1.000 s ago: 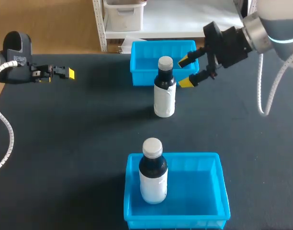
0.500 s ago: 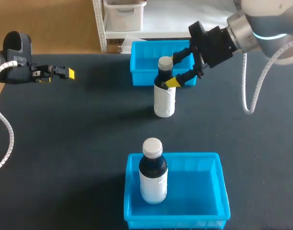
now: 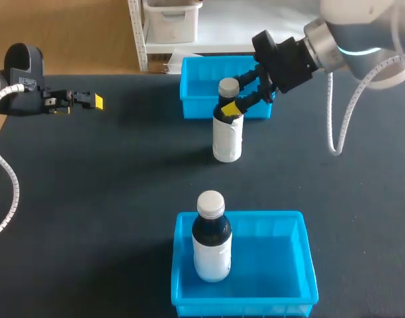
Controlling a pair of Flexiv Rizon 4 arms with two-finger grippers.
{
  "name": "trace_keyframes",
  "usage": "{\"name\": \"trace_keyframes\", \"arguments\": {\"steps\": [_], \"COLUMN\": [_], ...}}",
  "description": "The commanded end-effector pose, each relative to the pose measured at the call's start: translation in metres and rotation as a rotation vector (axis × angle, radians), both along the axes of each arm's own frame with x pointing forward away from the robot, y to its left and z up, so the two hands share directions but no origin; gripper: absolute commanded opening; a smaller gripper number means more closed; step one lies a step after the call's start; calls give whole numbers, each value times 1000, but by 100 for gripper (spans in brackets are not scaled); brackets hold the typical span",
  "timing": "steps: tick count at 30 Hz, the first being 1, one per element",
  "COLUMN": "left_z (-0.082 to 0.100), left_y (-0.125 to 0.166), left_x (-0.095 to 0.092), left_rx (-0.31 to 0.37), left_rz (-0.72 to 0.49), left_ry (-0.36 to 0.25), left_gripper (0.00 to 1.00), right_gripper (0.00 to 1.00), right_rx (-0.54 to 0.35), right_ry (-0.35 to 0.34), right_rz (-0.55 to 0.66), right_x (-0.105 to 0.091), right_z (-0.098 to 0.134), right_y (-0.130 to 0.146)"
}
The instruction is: Pick up the bottle, and place it in the far bin if it is heavy, or in the near bin if it is light.
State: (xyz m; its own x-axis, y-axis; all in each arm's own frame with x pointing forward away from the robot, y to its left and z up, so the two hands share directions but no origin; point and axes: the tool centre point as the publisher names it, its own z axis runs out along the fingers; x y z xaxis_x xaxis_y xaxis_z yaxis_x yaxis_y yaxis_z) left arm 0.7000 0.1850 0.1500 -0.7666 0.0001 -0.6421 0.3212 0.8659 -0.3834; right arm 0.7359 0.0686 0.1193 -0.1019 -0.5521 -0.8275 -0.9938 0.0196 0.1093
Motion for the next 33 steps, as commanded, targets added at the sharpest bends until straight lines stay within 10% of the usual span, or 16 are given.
{"name": "trace_keyframes", "arguments": {"steps": [1,7,8,33], "left_z": [0,0,0,0], "left_y": [0,0,0,0], "left_x": [0,0,0,0], "left_rx": [0,0,0,0], "left_rz": [0,0,0,0], "left_ry": [0,0,0,0], "left_gripper": [100,100,100,100], "right_gripper": [48,18,0,0], "right_rx": [0,4,5,0], "right_ry": [3,2,-1,-103], "right_rz": [5,4,3,-229], "right_x": [4,3,2,-10], "right_z": [-3,-3,-2,73], "right_y": [1,-1,-2,-130]}}
